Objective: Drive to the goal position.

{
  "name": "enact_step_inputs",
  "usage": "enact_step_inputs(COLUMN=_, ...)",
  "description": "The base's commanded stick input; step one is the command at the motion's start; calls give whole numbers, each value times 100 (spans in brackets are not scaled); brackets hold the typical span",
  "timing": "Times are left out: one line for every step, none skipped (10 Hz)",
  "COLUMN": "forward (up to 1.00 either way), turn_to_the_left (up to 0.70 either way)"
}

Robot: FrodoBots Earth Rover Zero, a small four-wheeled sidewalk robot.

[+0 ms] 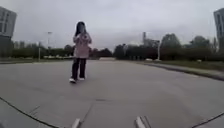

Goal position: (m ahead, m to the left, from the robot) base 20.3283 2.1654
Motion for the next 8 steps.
enact_step_inputs(forward=100, turn_to_the_left=6)
enact_step_inputs(forward=100, turn_to_the_left=6)
enact_step_inputs(forward=100, turn_to_the_left=6)
enact_step_inputs(forward=100, turn_to_the_left=6)
enact_step_inputs(forward=100, turn_to_the_left=6)
enact_step_inputs(forward=100, turn_to_the_left=6)
enact_step_inputs(forward=100, turn_to_the_left=6)
enact_step_inputs(forward=100, turn_to_the_left=6)
